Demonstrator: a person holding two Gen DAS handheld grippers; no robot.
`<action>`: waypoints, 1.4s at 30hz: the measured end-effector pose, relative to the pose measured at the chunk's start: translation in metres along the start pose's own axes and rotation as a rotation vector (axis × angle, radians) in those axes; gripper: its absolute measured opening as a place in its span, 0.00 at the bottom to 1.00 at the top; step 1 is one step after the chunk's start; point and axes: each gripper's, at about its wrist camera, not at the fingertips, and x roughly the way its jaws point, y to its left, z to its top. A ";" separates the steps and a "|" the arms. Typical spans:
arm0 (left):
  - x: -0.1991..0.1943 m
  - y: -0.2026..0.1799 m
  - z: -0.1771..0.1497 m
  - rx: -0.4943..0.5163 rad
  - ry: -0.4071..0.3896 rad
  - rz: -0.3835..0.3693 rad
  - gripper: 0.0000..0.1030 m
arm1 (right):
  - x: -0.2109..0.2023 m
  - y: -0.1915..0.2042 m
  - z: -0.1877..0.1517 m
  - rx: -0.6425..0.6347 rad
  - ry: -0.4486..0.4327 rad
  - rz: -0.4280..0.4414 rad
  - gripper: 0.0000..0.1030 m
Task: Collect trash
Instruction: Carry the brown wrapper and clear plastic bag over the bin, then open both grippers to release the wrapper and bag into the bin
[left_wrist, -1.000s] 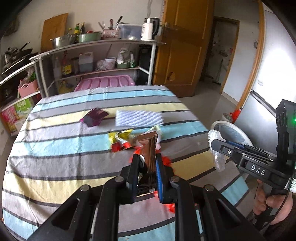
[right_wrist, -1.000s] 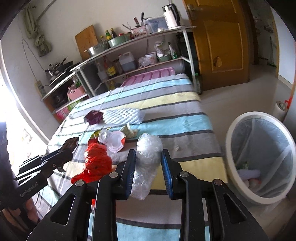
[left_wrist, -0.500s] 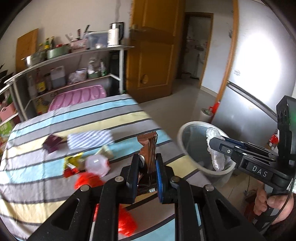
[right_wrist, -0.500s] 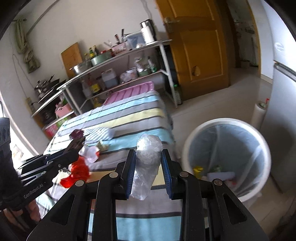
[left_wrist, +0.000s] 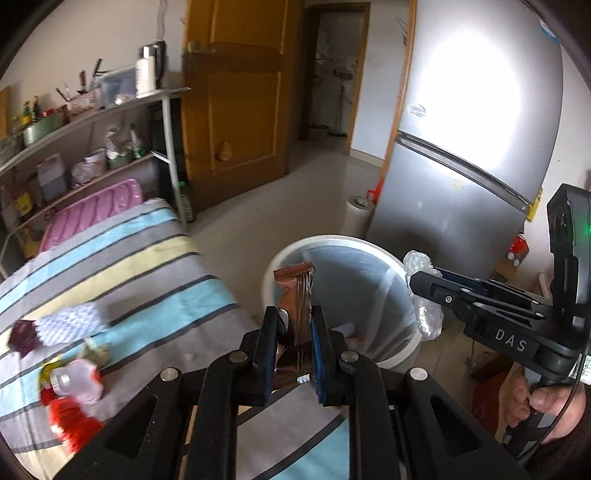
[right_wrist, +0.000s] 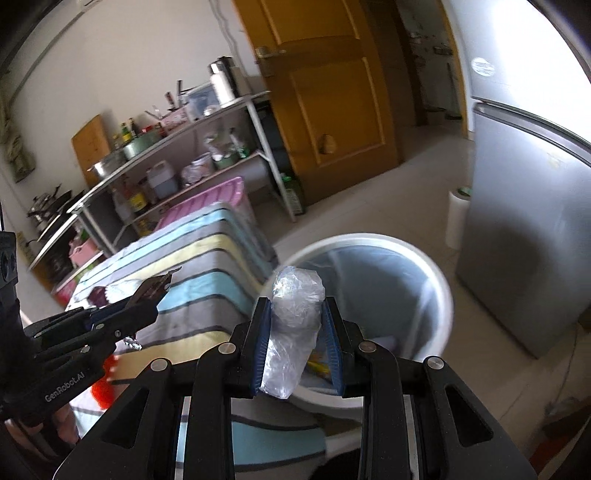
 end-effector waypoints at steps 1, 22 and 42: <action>0.005 -0.003 0.002 0.001 0.009 -0.011 0.17 | 0.002 -0.006 0.000 0.007 0.007 -0.009 0.28; 0.098 -0.034 0.001 0.017 0.197 -0.030 0.17 | 0.079 -0.065 -0.013 0.031 0.192 -0.099 0.28; 0.090 -0.025 0.002 -0.023 0.178 -0.011 0.55 | 0.080 -0.059 -0.015 0.012 0.186 -0.131 0.46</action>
